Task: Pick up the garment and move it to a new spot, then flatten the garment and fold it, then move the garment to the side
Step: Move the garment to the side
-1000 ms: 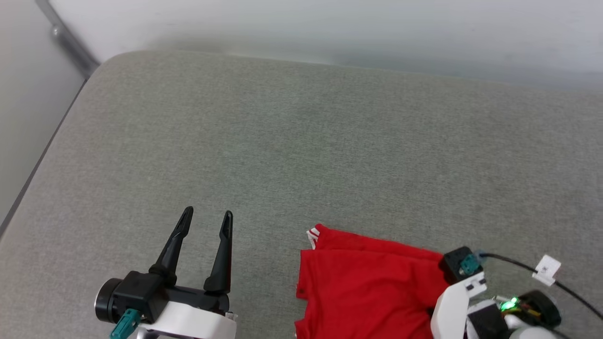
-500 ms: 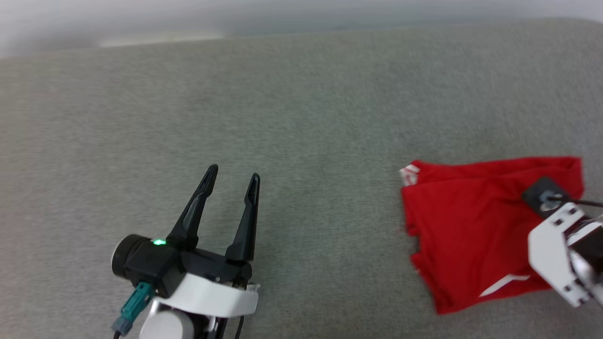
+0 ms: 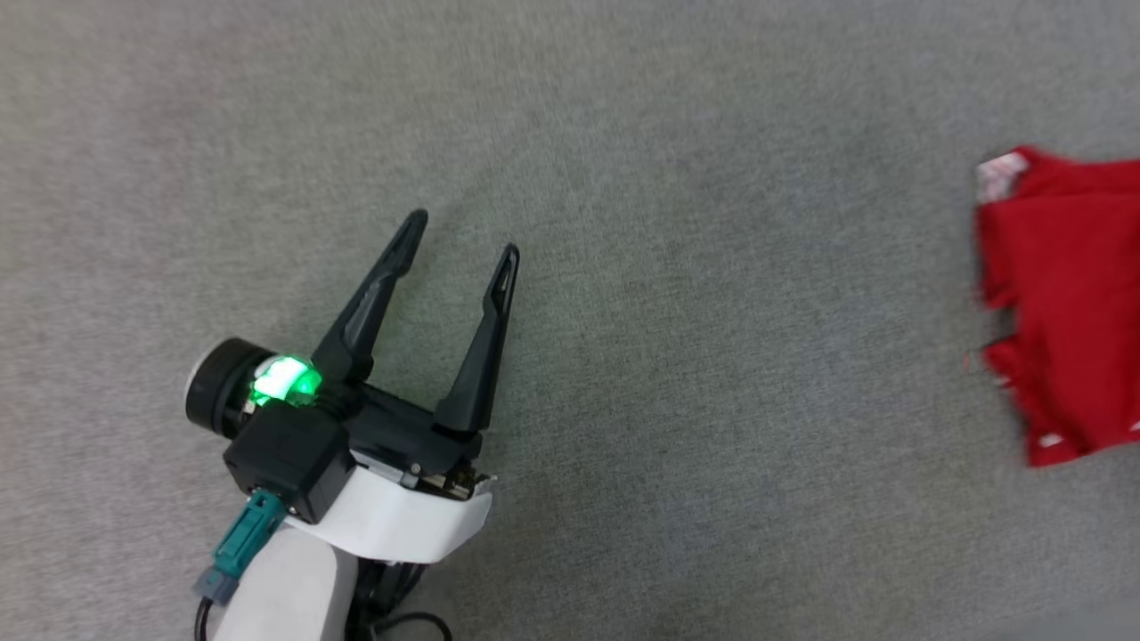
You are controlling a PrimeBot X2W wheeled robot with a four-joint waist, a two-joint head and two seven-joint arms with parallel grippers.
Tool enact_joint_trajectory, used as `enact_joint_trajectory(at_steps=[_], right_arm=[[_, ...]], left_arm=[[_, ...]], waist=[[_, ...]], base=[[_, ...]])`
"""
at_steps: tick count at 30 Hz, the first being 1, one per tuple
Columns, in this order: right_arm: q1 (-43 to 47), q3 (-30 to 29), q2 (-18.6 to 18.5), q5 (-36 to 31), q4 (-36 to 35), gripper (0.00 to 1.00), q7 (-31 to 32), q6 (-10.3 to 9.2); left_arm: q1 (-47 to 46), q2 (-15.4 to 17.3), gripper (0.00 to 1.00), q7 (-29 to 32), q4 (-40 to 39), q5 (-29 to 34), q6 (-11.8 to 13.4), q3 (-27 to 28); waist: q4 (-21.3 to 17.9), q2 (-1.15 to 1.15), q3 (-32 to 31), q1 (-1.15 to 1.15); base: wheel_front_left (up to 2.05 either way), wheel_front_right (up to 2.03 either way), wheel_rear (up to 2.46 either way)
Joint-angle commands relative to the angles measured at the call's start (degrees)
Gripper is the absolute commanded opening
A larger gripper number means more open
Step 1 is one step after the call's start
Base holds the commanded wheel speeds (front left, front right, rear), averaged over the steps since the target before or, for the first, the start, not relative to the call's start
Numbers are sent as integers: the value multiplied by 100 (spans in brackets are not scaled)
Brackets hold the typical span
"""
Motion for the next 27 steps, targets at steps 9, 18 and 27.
enact_joint_trajectory(at_steps=[9,18,27], right_arm=[[-296,-1168,-31,-438,1423,0,-1113,-10],[-582,-1487,246,-859,1957,31,-1433,-10],[-756,-1406,448,-1075,1498,100,-1600,-10]], left_arm=[[-329,177,100,-12,-283,93,-9,-87],[-300,177,100,-12,-240,96,-9,-26],[-91,-46,100,-12,-92,4,-9,100]], waist=[[209,0,685,-1],[331,0,660,-1],[406,0,-91,-1]], base=[[0,0,0],[0,0,0],[0,0,0]])
